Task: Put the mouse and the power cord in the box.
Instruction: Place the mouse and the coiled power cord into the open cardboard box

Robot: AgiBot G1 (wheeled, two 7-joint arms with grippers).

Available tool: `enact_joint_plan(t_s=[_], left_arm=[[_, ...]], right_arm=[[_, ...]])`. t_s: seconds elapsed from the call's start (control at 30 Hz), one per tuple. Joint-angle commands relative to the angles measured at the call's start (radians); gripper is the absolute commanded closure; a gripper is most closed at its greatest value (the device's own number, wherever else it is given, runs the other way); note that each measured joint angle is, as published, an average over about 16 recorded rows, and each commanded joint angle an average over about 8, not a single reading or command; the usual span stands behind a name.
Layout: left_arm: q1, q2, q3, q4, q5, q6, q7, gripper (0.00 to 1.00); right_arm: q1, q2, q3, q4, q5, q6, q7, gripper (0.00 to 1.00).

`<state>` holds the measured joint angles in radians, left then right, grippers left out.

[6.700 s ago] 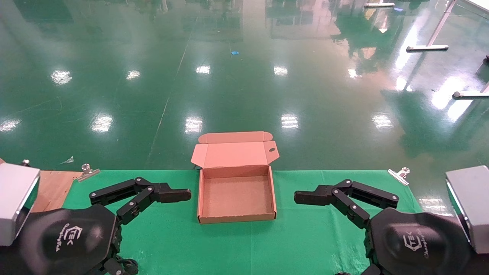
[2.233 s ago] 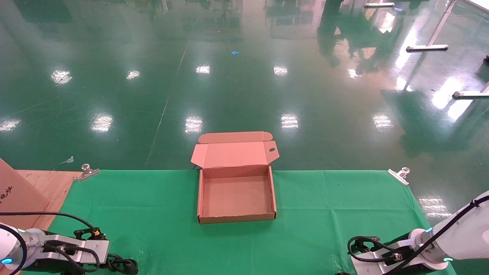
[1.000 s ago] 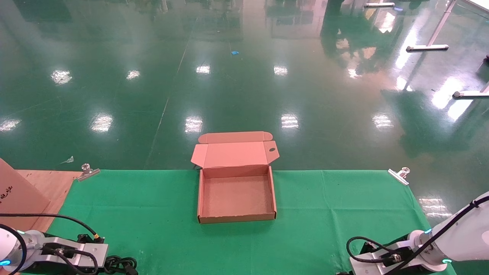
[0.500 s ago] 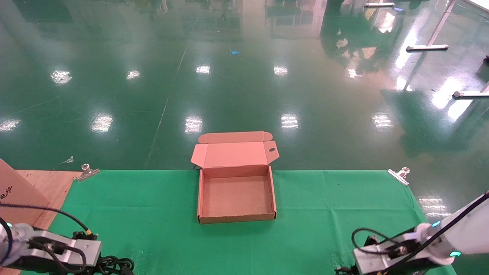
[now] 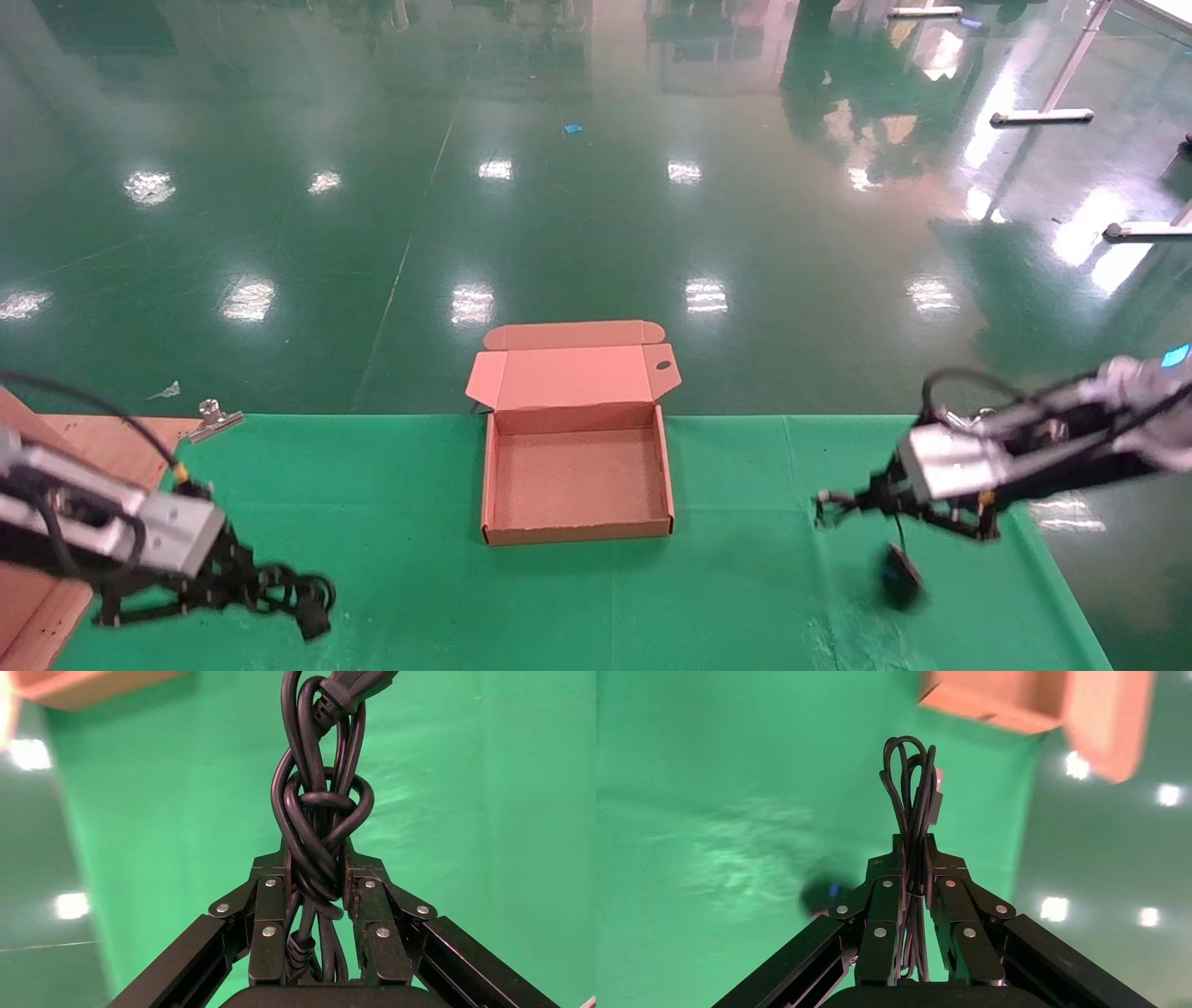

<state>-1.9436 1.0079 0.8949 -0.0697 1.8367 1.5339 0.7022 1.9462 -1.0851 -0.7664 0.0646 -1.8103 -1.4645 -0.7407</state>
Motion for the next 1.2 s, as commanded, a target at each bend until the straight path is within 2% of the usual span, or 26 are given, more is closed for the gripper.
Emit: enact_joint_plan(t_s=[0.03, 0.2, 0.57, 0.8, 1.2], left_arm=[[-0.037, 0.004, 0.004, -0.014, 0.007, 0.021, -0.002, 1.00], [-0.117, 0.048, 0.002, -0.038, 0.000, 0.038, -0.032, 1.00], [-0.280, 0.194, -0.007, -0.069, -0.044, 0.055, -0.106, 1.00], [-0.304, 0.242, -0.001, -0.051, -0.074, 0.056, -0.119, 1.00], [-0.301, 0.259, 0.015, -0.036, -0.103, 0.042, -0.100, 1.00]], right_arm=[[0.041, 0.006, 0.003, 0.010, 0.004, -0.031, 0.005, 1.00], [0.115, -0.022, 0.013, 0.034, 0.018, -0.065, 0.048, 1.00], [0.241, -0.109, 0.026, 0.096, 0.039, -0.090, 0.144, 1.00], [0.249, -0.140, 0.026, 0.124, 0.059, -0.114, 0.174, 1.00], [0.228, -0.144, 0.006, 0.189, 0.112, -0.121, 0.223, 1.00]])
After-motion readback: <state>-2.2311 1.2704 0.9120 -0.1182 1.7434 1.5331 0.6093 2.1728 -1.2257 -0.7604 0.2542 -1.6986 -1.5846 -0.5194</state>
